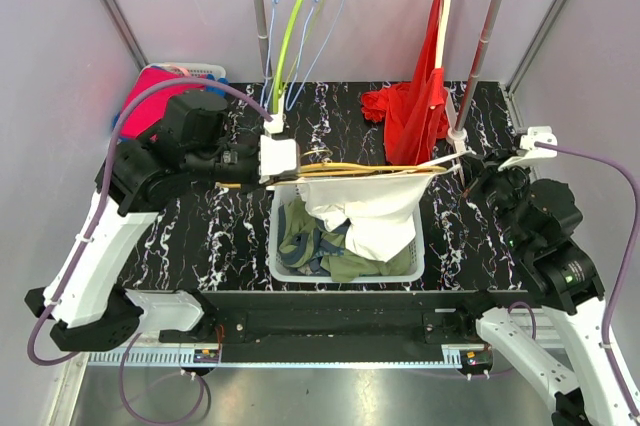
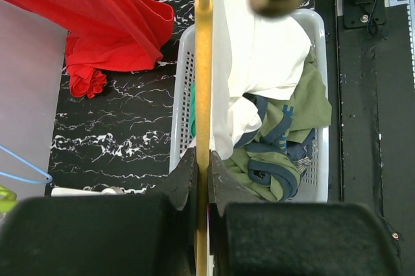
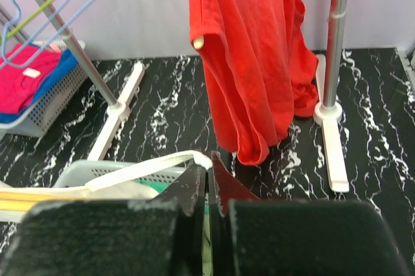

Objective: Remove the tank top from the hanger

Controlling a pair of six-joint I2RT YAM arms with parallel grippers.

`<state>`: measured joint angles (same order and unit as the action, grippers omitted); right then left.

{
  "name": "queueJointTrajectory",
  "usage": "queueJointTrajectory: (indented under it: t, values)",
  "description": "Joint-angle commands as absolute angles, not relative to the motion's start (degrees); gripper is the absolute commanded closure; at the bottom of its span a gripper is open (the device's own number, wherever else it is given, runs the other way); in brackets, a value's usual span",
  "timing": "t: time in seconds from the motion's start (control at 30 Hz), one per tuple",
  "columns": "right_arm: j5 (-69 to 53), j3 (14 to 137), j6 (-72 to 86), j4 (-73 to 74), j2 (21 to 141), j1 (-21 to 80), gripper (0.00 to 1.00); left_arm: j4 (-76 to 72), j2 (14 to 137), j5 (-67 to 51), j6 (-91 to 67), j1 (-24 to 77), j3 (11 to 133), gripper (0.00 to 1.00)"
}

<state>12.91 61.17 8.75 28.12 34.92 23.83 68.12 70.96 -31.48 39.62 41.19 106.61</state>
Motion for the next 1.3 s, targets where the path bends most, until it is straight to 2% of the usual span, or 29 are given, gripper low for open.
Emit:
queueJointTrajectory:
  t: [0.0, 0.17, 0.27, 0.3, 0.33, 0.4, 0.5, 0.53, 0.8, 0.93, 1.27]
  values:
    - [8.83, 62.14, 7.74, 30.49, 36.21, 23.64, 1.0, 67.15, 69.87, -33.92, 40.26, 41.13, 110.65, 1.0]
    - [-4.64, 58.8, 8.09, 32.69, 34.11, 23.64, 0.98, 65.31, 70.75, -32.96, 38.24, 41.13, 113.29, 1.0]
    - [-13.16, 57.31, 6.86, 34.53, 33.05, 23.64, 0.76, 64.6, 71.72, -33.66, 37.36, 41.13, 114.87, 1.0]
    - [-15.53, 57.65, 6.33, 35.24, 33.05, 23.64, 0.64, 64.51, 72.07, -33.92, 37.35, 41.22, 115.22, 1.0]
    - [-15.64, 58.27, 5.89, 36.11, 32.96, 23.64, 0.6, 64.42, 72.24, -34.01, 37.27, 41.13, 115.49, 1.0]
    - [-15.38, 60.89, 3.44, 38.84, 32.26, 23.73, 0.38, 64.34, 72.16, -33.93, 37.18, 41.13, 115.14, 1.0]
    - [-14.77, 64.58, 0.27, 40.95, 29.19, 23.64, 0.28, 64.25, 71.55, -33.4, 37.53, 41.13, 113.3, 1.0]
    - [-14.77, 65.73, -2.69, 41.57, 28.48, 23.64, 0.19, 64.25, 71.28, -33.14, 37.53, 41.13, 112.42, 1.0]
    - [-14.76, 78.38, -11.07, 43.95, 30.05, 23.64, 0.16, 65.56, 71.45, -36.11, 39.98, 41.05, 109.78, 1.0]
    - [-20.99, 82.52, -15.19, 44.99, 35.66, 23.64, 0.16, 69.25, 72.07, -42.61, 44.81, 41.04, 109.86, 1.0]
    - [-37.32, 90.0, -18.28, 52.38, 45.26, 23.64, 0.24, 73.74, 73.65, -47.81, 49.66, 41.04, 107.85, 1.0]
